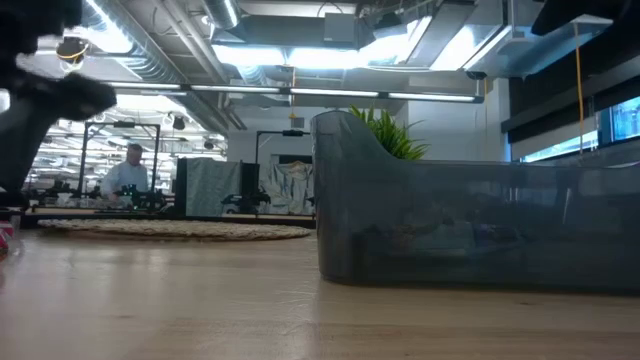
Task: Pick and place Granola Bars by type
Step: Put the red granola bar into the bottom transparent bin
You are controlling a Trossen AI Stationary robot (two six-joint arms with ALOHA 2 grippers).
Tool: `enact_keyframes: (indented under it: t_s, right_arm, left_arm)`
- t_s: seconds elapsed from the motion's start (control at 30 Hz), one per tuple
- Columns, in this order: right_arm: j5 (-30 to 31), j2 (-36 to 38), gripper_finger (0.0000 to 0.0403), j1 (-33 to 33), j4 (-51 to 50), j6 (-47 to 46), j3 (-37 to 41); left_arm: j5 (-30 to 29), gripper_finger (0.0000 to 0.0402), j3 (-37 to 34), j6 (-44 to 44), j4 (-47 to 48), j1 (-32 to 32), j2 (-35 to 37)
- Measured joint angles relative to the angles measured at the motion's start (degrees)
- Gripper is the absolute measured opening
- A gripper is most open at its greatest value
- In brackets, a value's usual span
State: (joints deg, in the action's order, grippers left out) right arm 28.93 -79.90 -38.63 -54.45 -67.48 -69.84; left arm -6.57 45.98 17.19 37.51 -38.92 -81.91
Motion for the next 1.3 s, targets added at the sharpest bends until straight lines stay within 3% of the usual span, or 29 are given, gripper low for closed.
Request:
enact_keyframes:
  t_s: [0.27, 0.57, 1.03, 1.3]
  right_arm:
    - [-0.07, 0.0, 0.0178, -0.02, 0.96, 0.0, 0.0]
    - [-0.12, -0.01, 0.0178, -0.02, 0.96, 0.05, 0.0]
    - [-0.1, 0.0, 0.0178, -0.04, 2.27, 0.57, 0.0]
    - [1.32, -0.02, 0.0178, 0.16, 16.59, 17.26, 0.0]
  left_arm:
    - [0.53, 0.0246, 0.0, 0.02, -0.07, 0.0, -7.29]
    - [1.75, 0.0239, 0.26, 0.17, -0.24, 0.02, -10.45]
    - [4.4, 0.0105, 0.09, 2.21, -1.87, 0.02, -10.35]
    - [3.45, 0.0081, -0.2, 5.57, -4.97, 0.82, -5.04]
